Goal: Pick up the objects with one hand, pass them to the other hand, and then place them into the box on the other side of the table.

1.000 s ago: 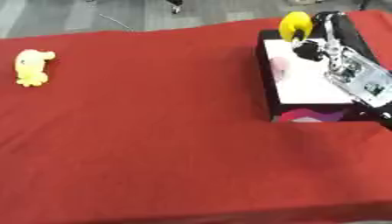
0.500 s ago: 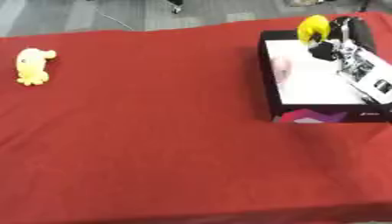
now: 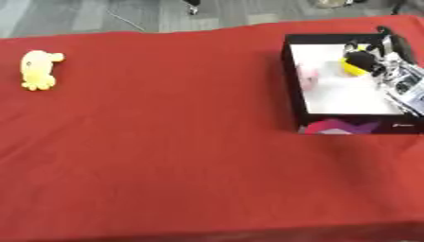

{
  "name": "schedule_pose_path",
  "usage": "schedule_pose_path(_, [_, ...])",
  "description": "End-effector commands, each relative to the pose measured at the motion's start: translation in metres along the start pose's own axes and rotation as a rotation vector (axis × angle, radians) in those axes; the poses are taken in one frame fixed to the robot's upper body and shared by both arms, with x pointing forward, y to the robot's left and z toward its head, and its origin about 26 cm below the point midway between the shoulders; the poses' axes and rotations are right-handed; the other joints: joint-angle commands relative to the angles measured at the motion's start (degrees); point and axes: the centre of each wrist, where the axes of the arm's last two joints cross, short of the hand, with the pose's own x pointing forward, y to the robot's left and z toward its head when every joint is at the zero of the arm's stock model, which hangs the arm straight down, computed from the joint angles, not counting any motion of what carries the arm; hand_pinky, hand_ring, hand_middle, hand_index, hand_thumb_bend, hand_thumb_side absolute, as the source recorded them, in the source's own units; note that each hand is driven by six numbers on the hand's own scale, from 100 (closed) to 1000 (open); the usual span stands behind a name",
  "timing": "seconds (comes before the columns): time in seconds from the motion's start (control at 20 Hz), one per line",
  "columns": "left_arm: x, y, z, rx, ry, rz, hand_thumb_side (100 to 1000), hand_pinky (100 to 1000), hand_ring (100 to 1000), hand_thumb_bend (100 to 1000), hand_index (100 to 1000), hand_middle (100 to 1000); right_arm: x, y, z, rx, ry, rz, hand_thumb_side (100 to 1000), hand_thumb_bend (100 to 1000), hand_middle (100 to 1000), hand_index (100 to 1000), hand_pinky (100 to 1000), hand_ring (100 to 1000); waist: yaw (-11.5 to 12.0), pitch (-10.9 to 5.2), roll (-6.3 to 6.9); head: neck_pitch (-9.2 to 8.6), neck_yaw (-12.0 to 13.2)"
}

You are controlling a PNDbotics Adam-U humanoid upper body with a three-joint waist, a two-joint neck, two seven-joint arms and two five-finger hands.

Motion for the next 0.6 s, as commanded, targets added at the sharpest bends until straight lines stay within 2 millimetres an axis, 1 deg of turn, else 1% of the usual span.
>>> schedule_pose_path(0.05, [0.009, 0.006, -0.001, 0.0, -0.008, -0.035, 673, 736, 640, 100, 826, 729, 0.01, -0.027, -0.005, -0.401, 0.231, 0.215, 824, 100, 685, 1000, 382, 1000, -0.07, -0.8, -0.26, -0.13, 0.43])
schedule_pose_path(0.25, [0.009, 0.006, 0.0, -0.005, -0.001, -0.036, 677, 736, 641, 100, 828, 731, 0.013, -0.033, -0.003, -0.416, 0.216, 0.21, 826, 100, 695, 1000, 383, 1000, -0.26, -0.86, -0.34, -0.13, 0.55])
schedule_pose_path(0.3, [0.008, 0.006, -0.001, -0.009, 0.002, -0.037, 678, 736, 641, 100, 827, 731, 0.014, -0.034, -0.001, -0.42, 0.207, 0.211, 815, 100, 700, 1000, 385, 1000, -0.32, -0.86, -0.36, -0.13, 0.62])
schedule_pose_path(0.45, [0.007, 0.008, -0.002, -0.023, 0.012, -0.054, 674, 736, 642, 100, 828, 732, 0.026, -0.035, 0.013, -0.442, 0.124, 0.207, 773, 100, 706, 1000, 388, 1000, -0.71, -0.85, -0.44, -0.13, 0.96])
schedule_pose_path(0.5, [0.007, 0.01, -0.005, -0.03, 0.014, -0.071, 656, 738, 647, 100, 829, 736, 0.034, -0.036, 0.022, -0.458, 0.072, 0.203, 694, 100, 706, 1000, 389, 1000, -0.92, -0.87, -0.48, -0.13, 1.12])
schedule_pose_path(0.55, [0.007, 0.012, -0.007, -0.035, 0.017, -0.09, 655, 738, 648, 100, 829, 736, 0.042, -0.036, 0.032, -0.476, 0.014, 0.197, 687, 100, 707, 1000, 390, 1000, -1.13, -0.87, -0.51, -0.13, 1.27])
schedule_pose_path(0.6, [0.006, 0.015, -0.011, -0.036, 0.023, -0.116, 621, 740, 654, 100, 831, 740, 0.052, -0.036, 0.045, -0.495, -0.054, 0.188, 614, 100, 712, 1000, 398, 1000, -1.36, -0.92, -0.53, -0.13, 1.44])
